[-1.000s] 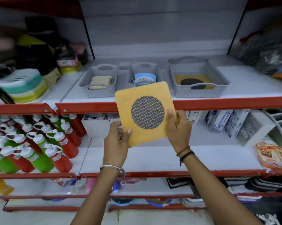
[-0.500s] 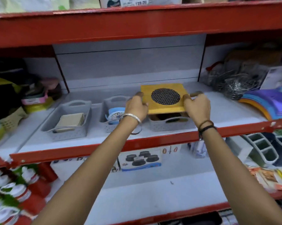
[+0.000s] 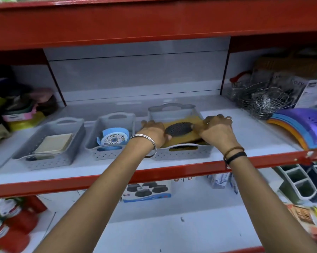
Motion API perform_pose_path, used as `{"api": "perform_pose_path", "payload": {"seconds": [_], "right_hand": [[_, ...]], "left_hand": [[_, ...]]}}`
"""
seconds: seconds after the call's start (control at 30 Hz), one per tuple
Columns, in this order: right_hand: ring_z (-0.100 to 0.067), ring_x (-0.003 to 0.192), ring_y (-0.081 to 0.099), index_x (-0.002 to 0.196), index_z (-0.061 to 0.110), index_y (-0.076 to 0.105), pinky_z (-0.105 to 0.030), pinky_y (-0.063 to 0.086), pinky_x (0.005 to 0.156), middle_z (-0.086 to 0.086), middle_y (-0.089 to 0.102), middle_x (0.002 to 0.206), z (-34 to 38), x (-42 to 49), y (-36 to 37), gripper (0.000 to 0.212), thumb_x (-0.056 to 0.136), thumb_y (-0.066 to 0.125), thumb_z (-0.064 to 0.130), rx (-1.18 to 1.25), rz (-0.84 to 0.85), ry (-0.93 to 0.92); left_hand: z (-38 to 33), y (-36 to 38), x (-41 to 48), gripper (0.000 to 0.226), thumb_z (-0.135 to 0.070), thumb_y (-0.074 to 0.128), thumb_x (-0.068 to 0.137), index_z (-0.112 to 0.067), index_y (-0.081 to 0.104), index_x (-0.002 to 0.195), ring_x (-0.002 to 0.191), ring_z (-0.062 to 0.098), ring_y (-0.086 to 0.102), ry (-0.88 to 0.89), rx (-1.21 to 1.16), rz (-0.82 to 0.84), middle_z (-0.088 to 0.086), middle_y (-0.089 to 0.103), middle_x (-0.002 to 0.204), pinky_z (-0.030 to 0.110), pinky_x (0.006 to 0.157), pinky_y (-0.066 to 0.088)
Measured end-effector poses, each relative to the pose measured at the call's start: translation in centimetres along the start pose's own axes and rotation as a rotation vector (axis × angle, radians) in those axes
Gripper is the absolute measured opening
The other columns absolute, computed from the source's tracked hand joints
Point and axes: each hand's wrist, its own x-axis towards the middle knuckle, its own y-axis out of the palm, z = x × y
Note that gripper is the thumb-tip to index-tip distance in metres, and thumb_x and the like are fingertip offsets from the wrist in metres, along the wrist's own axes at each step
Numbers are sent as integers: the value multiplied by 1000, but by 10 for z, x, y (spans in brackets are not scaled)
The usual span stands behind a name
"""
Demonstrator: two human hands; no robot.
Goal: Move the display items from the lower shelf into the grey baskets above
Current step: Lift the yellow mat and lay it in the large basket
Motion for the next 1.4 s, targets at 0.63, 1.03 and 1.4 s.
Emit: {"api": "perform_pose_path", "payload": {"seconds": [0.63, 1.03, 1.4], "right_hand": [[-24, 138, 32, 139, 28, 39, -39, 12, 119, 3, 36, 150, 7, 28, 3, 70, 77, 63, 50, -300, 629, -514], [-25, 141, 25, 146, 33, 24, -36, 15, 116, 7, 22, 157, 7, 30, 2, 73, 83, 56, 51, -371, 647, -577], [-29, 112, 57, 124, 32, 56, -36, 48, 91, -4, 59, 132, 3, 30, 16, 36, 89, 55, 28, -234, 472, -591]], "left_hand": [[1, -18, 6, 59, -36, 51, 87, -24, 28, 140, 109, 31, 56, 127, 350, 378, 3, 49, 130, 37, 97, 47], [19, 5, 35, 74, -33, 59, 77, -35, 22, 141, 114, 31, 50, 302, 303, 273, 5, 51, 134, 39, 96, 48], [11, 29, 37, 34, -7, 49, 91, -10, 46, 124, 96, 37, 60, 489, 266, -17, 19, 57, 121, 35, 76, 49]]}}
